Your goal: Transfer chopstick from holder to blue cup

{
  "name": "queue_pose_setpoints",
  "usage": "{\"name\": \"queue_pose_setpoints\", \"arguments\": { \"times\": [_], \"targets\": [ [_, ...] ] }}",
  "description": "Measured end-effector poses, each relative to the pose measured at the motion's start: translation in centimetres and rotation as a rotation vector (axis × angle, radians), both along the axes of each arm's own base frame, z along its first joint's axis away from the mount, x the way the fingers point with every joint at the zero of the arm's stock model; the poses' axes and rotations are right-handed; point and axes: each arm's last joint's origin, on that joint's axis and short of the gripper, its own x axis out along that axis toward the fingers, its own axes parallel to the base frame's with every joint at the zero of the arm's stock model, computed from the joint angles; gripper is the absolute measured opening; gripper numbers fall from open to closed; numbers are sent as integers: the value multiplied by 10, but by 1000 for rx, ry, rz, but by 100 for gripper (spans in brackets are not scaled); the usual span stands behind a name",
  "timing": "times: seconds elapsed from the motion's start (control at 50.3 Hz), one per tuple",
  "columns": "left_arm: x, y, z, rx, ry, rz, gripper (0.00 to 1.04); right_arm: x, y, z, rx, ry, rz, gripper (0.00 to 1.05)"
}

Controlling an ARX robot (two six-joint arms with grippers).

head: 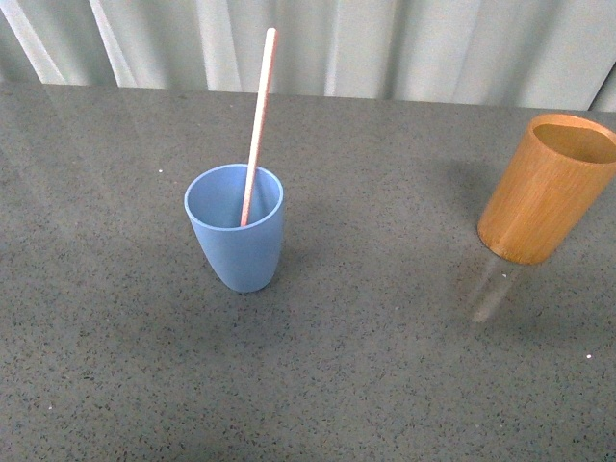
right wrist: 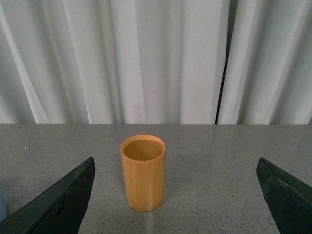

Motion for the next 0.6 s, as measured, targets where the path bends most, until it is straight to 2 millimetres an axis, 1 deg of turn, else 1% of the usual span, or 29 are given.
{"name": "queue_pose_setpoints", "arguments": {
  "times": [0.04, 0.596],
  "targets": [
    [0, 0, 0, 0, 0, 0, 98, 0, 0, 0, 0, 0, 0, 94],
    [0, 0, 0, 0, 0, 0, 98, 0, 0, 0, 0, 0, 0, 95]
  ]
}}
